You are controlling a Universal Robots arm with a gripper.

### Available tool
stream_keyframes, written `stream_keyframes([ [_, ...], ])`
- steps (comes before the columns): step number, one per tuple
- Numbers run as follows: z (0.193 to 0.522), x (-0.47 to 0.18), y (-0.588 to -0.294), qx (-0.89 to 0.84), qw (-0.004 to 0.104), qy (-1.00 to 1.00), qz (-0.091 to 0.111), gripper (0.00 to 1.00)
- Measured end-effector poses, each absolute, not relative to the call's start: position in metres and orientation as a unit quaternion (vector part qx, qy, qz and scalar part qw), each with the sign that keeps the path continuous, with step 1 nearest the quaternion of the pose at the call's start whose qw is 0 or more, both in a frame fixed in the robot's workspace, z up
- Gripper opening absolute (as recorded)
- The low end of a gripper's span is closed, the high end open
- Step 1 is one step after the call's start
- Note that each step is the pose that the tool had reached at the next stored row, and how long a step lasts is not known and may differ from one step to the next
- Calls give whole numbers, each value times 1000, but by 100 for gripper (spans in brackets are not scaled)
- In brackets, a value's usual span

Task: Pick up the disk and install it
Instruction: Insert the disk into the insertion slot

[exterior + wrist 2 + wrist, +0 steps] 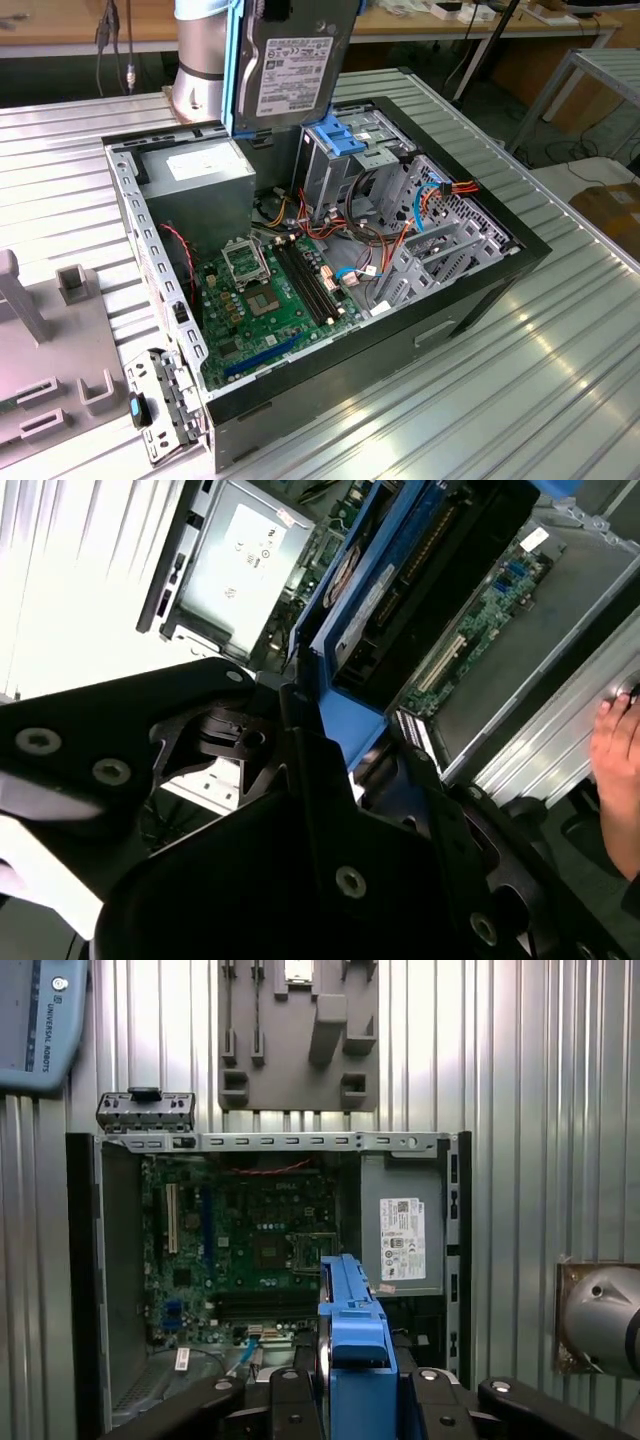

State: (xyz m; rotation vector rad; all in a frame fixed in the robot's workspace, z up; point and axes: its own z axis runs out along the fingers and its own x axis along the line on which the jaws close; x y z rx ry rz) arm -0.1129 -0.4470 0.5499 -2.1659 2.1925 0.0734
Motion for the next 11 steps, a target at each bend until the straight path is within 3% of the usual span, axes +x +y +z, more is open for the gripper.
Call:
stream_keyframes([
  [11,540,-51,-468,-702,29,711,24,37],
])
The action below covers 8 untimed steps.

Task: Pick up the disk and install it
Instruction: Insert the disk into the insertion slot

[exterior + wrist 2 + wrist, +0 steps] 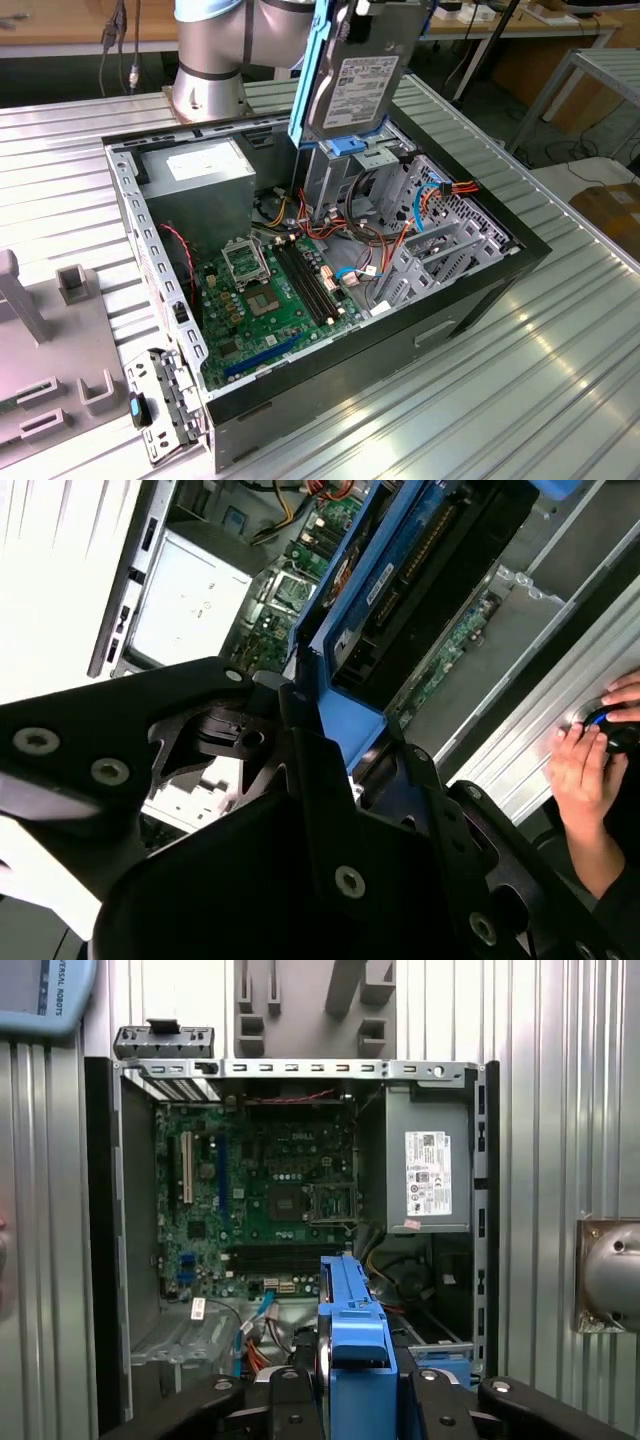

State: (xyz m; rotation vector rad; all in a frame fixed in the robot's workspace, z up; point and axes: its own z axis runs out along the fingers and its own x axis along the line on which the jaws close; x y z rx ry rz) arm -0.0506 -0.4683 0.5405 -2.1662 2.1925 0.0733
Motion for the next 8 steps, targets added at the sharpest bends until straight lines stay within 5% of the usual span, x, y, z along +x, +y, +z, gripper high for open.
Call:
stream_keyframes([
  [8,537,-48,-493,-701,29,712,24,37],
])
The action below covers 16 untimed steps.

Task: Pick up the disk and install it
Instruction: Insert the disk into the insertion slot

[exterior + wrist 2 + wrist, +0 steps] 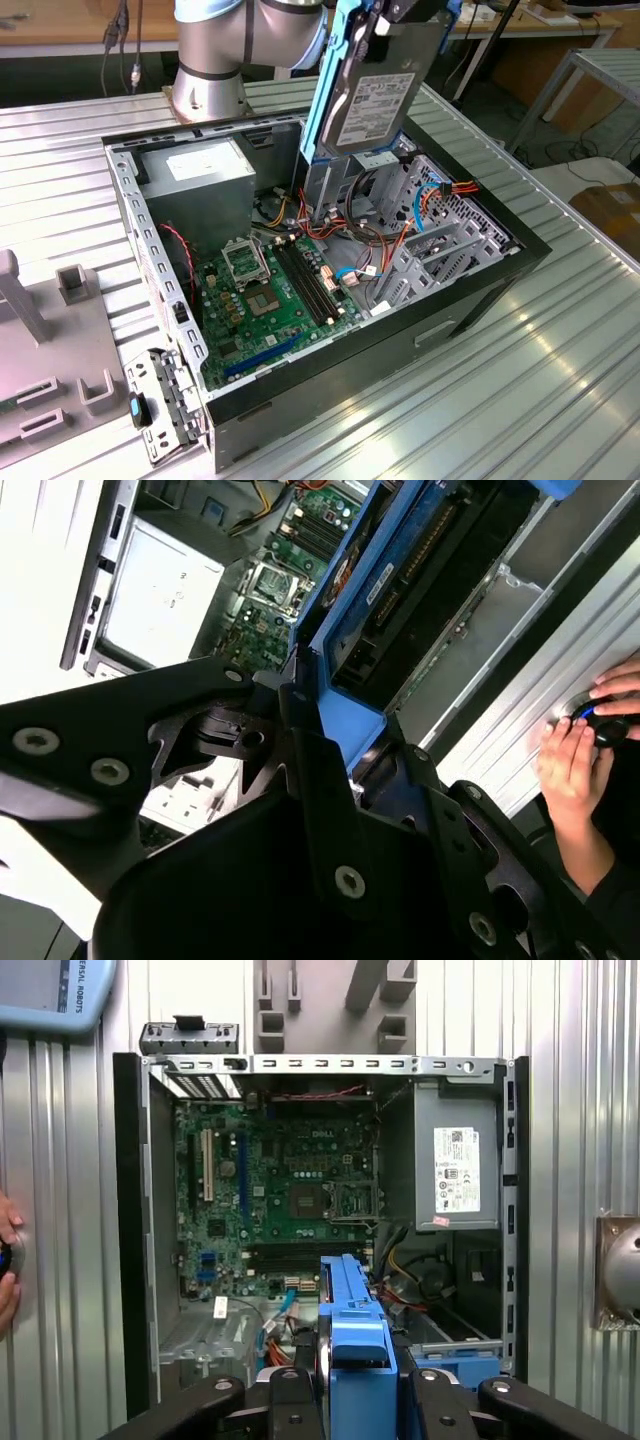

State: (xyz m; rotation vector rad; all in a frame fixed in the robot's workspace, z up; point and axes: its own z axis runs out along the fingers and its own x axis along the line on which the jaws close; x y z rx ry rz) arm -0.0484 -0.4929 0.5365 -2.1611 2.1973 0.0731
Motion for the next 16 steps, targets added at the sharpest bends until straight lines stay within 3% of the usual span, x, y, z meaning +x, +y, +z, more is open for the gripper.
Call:
stream_keyframes([
  [16,526,-41,-538,-694,30,719,23,37],
])
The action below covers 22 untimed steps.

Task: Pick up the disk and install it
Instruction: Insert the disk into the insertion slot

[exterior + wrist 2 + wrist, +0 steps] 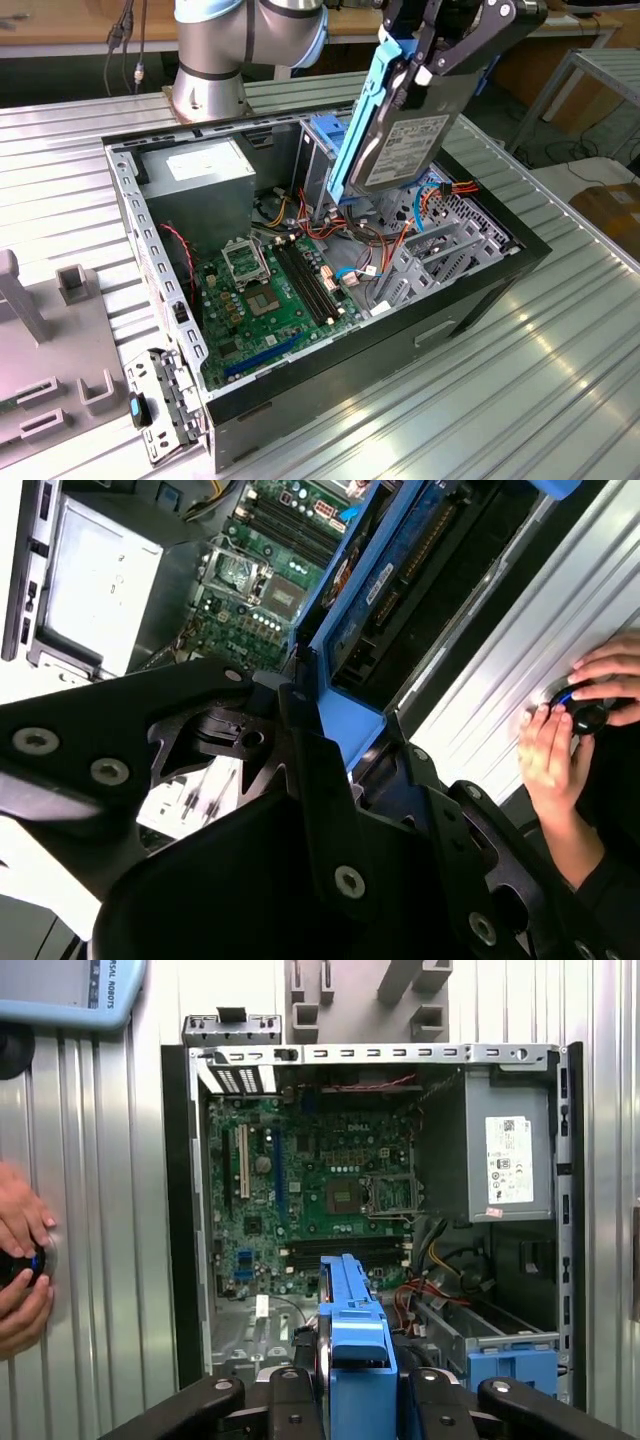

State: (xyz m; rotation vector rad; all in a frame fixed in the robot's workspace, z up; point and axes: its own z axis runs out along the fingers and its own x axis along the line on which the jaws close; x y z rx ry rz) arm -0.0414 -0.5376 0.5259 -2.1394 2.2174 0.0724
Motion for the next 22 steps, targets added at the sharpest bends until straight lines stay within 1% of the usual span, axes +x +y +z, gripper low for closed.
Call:
stream_keyframes([
  [9,518,-7,-542,-693,30,720,23,37],
  [22,509,11,-568,-689,30,723,23,37],
])
